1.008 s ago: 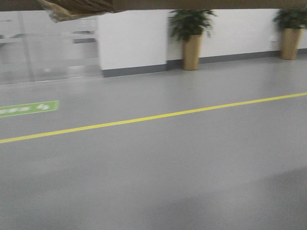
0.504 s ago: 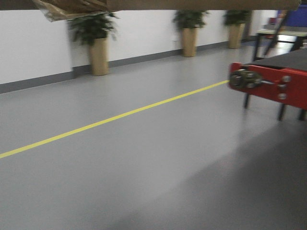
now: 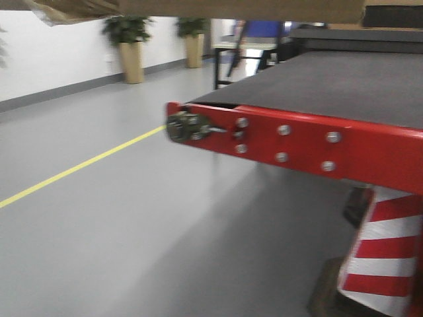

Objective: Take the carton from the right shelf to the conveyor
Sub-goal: 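Hold the carton in both grippers while the base drives to the conveyor, then lower the held carton with both grippers onto the grey conveyor belt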

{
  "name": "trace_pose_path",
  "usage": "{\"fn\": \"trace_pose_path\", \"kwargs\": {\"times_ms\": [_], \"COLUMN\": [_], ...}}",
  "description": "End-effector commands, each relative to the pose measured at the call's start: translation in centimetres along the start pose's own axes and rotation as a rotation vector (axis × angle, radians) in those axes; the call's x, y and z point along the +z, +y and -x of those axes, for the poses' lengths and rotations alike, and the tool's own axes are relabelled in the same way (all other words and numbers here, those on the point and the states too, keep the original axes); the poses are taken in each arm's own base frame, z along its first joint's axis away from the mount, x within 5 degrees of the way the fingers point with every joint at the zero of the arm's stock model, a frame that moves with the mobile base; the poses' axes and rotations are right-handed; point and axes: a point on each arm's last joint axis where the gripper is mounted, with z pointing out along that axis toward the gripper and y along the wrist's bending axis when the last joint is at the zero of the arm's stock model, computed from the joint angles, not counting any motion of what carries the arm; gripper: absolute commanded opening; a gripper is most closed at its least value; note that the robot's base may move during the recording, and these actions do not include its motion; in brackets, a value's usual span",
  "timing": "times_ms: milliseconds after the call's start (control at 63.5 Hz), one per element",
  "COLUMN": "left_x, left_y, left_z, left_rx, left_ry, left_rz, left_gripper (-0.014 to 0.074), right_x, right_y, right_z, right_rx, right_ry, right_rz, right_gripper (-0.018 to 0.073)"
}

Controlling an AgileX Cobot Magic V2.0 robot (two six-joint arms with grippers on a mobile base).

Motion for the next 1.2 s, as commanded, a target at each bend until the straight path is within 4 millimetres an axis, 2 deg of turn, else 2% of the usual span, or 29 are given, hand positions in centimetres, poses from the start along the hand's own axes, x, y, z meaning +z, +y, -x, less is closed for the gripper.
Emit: {"fn": "trace_pose_path", "kwargs": {"times_ms": [0, 1181], "left_x": [-0.76, -0.76], "left_y": [0.79, 0.79], "left_z": [0.73, 0.73], "left_rx": [0.040, 0.040], "left_ry": [-0.072, -0.072], "left_rz": [0.061, 0.062], "left_gripper": [-0.0016, -0.0016], "right_x": [-1.05, -1.05], "right_y": [-0.11, -0.11], "right_z": [0.45, 0.45], "right_rx": [-0.043, -0.043], "right_ry": [-0.055, -0.055], "right_rz": [-0.017, -0.017], "right_gripper": [-0.0060, -0.0060]}}
